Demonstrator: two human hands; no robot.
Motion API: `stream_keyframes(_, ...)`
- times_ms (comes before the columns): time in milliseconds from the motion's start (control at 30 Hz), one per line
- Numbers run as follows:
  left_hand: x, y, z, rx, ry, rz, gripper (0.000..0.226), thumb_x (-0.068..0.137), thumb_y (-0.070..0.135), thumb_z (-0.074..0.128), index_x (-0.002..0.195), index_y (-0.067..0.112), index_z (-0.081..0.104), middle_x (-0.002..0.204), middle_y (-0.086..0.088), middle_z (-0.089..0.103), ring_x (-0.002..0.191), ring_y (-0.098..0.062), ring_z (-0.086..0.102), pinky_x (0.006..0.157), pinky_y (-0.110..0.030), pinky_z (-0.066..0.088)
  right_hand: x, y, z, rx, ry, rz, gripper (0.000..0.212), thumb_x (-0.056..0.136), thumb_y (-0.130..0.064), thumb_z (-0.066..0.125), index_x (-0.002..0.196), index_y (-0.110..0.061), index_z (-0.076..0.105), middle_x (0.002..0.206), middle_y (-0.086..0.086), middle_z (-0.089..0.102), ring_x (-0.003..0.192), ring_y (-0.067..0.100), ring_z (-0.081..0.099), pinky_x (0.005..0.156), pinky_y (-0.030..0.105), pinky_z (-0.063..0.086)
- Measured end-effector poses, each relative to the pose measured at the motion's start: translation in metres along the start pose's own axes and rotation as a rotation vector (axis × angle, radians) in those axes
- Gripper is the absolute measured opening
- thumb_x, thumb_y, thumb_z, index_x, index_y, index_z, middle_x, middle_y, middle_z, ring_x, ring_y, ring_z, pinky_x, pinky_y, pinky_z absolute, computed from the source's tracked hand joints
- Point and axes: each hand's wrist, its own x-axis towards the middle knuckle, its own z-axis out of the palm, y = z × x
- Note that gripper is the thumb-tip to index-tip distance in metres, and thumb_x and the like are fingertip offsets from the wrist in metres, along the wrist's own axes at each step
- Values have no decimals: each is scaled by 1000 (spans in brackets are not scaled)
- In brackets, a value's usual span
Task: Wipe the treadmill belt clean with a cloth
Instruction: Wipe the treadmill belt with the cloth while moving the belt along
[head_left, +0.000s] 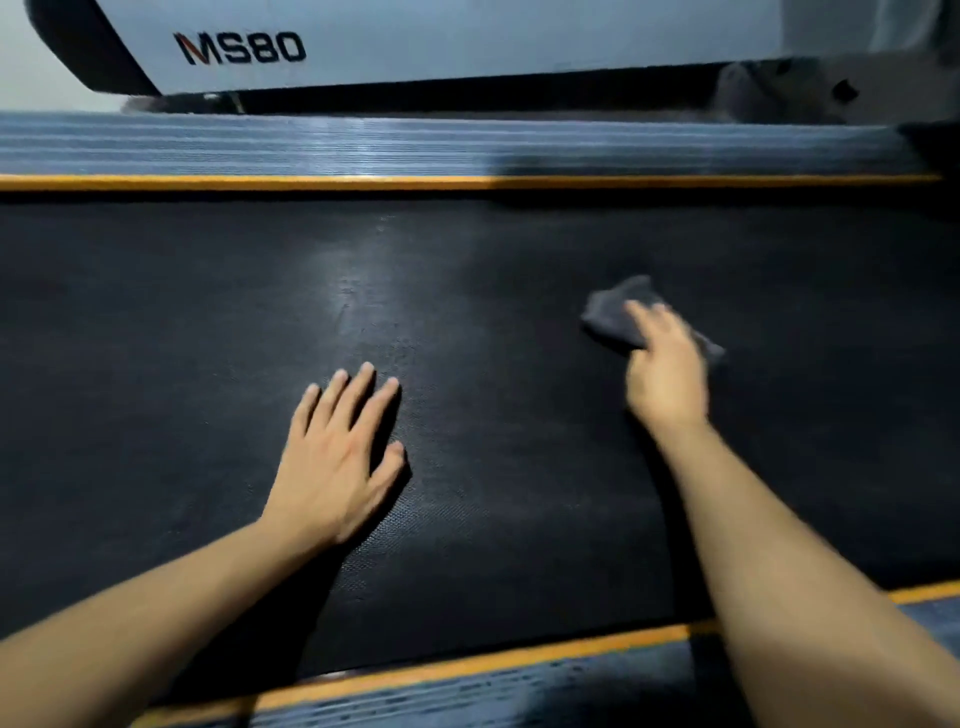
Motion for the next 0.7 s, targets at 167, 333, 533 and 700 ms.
stream_keyframes(167,-8,2,4,33,-25,-16,73,95,52,33,162,25,25,170,-6,19,158,-28,13,128,-49,7,-14,-10,-5,-44,4,99,59,83,-1,44,140,-11,52,148,19,45,138,34,41,119,40,26)
stream_keyframes(333,-9,3,2,-7,-11,-27,74,93,54,36,160,25,29,170,-6,23,157,-28,16,128,-49,8,-92,-110,38,58,-165,-276,65,75,4,49,138,-11,54,147,19,47,137,36,42,117,48,27)
stream_keyframes(533,-10,1,3,-16,1,-24,72,94,56,32,160,28,29,170,-5,22,158,-26,15,128,-48,7,-90,-56,8,40,-128,-177,72,75,9,51,142,-17,50,151,14,43,140,31,39,119,43,27)
stream_keyframes(700,-8,1,5,-8,14,-26,72,94,54,32,159,26,31,169,-6,24,157,-27,16,128,-48,7,-84,5,-29,-20,-87,46,65,92,5,44,149,-24,38,159,7,30,149,23,23,122,33,17)
